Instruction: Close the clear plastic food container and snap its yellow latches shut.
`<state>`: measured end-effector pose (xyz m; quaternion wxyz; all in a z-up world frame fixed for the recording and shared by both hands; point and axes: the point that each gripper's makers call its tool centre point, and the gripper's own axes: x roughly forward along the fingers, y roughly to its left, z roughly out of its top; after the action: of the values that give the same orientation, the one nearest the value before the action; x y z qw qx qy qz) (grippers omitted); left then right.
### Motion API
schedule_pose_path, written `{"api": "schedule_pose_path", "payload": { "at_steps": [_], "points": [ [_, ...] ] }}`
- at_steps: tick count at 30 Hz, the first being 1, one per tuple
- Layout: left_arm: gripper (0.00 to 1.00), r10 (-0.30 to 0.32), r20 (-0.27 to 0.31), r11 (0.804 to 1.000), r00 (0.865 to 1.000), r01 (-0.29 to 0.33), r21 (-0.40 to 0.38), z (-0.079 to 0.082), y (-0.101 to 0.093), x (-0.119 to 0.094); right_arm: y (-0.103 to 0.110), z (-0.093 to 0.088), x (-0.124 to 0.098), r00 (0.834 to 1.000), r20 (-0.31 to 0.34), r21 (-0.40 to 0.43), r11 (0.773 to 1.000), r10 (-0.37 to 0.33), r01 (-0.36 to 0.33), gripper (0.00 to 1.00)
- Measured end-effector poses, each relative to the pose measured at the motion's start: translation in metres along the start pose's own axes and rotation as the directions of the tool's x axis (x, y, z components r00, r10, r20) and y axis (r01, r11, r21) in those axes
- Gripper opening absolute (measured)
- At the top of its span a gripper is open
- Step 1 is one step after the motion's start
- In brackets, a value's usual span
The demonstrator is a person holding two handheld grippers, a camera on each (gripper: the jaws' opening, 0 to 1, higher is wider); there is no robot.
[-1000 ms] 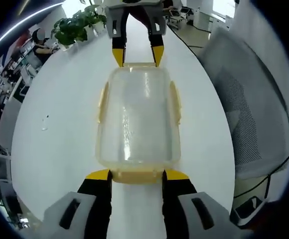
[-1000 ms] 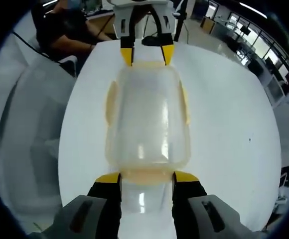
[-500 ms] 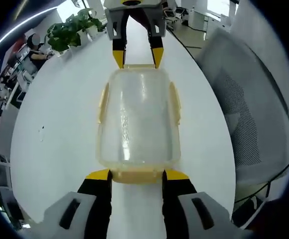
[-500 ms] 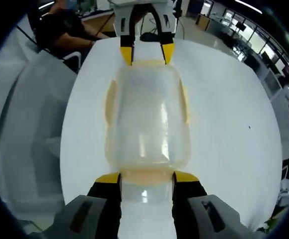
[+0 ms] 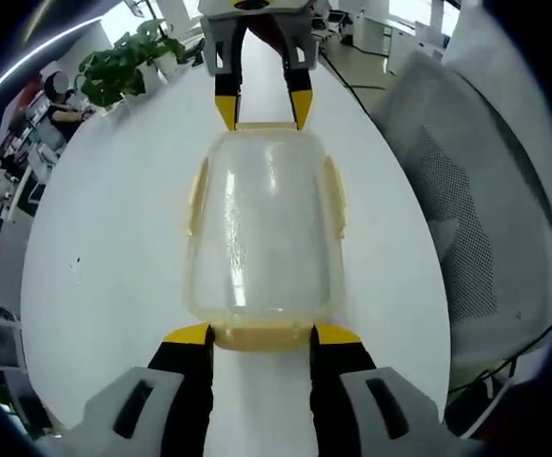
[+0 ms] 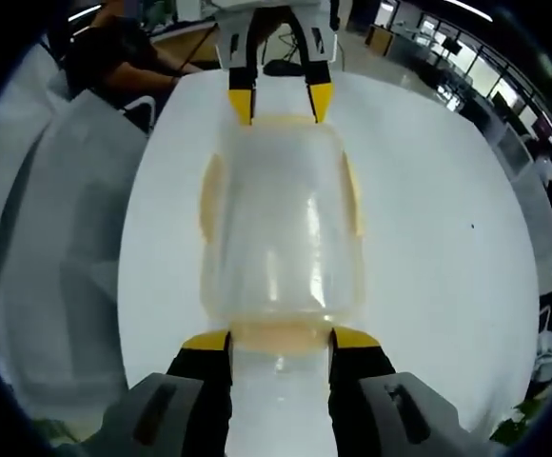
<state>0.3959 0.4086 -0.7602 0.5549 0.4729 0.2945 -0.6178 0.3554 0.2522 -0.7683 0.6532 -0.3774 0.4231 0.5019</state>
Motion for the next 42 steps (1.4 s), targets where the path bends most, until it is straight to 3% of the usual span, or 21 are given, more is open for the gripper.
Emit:
{"api": "schedule_pose_path", "payload": {
  "at_steps": [21, 42],
  "points": [
    [0.38, -0.032, 0.002, 0.999, 1.000, 0.031, 0.021, 0.015, 0.006, 0.015, 0.000, -0.021, -0.002, 1.000, -0.001, 0.045, 0.999, 0.012, -0.012, 0.38],
    [0.38, -0.072, 0.024, 0.996, 0.997, 0.071, 0.045, 0.040, 0.013, 0.028, -0.002, -0.046, -0.012, 0.999, -0.013, 0.091, 0.995, 0.035, -0.034, 0.38]
  ]
}}
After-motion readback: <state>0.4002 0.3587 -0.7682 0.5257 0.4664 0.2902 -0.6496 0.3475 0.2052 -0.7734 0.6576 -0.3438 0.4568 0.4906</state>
